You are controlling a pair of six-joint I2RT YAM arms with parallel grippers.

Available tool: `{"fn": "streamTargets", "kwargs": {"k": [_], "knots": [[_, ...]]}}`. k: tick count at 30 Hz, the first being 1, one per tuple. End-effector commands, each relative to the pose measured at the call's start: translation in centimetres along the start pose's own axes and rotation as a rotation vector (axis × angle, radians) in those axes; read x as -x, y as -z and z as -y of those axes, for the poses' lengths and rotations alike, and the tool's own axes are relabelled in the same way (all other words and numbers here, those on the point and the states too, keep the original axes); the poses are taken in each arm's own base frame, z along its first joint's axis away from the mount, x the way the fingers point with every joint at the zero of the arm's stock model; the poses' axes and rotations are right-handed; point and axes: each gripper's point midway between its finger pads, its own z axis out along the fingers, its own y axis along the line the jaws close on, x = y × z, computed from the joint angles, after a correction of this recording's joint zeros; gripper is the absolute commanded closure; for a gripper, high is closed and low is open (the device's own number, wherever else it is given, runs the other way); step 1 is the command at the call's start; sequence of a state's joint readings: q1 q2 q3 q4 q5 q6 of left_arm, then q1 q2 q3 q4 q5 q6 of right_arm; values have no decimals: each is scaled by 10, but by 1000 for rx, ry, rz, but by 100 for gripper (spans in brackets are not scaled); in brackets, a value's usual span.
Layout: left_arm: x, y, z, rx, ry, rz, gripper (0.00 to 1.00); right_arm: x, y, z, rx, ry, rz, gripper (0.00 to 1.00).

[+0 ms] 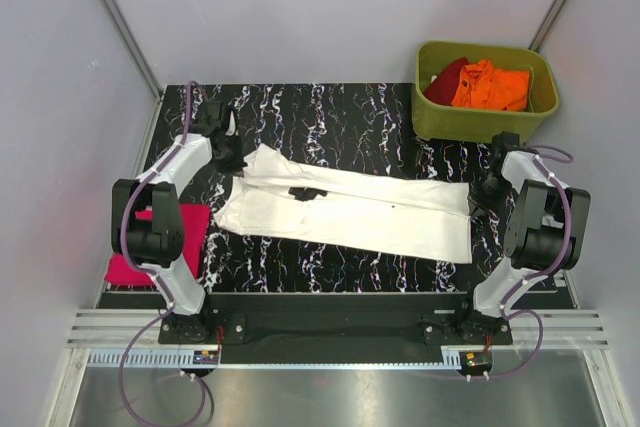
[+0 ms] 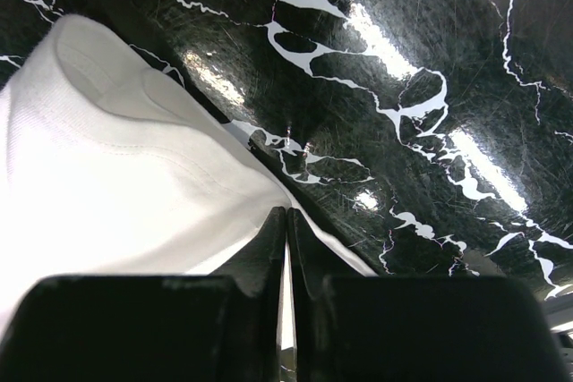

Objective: Fold and stack the t-shirts
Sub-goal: Fold the tshirt

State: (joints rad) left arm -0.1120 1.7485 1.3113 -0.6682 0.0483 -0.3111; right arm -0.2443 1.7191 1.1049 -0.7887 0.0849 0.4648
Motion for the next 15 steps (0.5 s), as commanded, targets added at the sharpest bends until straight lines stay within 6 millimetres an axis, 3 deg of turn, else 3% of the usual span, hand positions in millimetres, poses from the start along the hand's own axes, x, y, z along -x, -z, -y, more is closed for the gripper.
{"fn": "streamTargets", "kwargs": {"k": [1, 12, 15], "knots": [[12, 20, 0, 1, -7, 77, 100, 3, 4, 1, -2, -13, 16, 92], [-6, 30, 4, -39, 8, 83, 100, 4, 2, 0, 1, -11, 12, 92], [-3, 36, 10, -71, 3, 95, 95, 5, 1, -2, 7, -11, 6, 92]]}}
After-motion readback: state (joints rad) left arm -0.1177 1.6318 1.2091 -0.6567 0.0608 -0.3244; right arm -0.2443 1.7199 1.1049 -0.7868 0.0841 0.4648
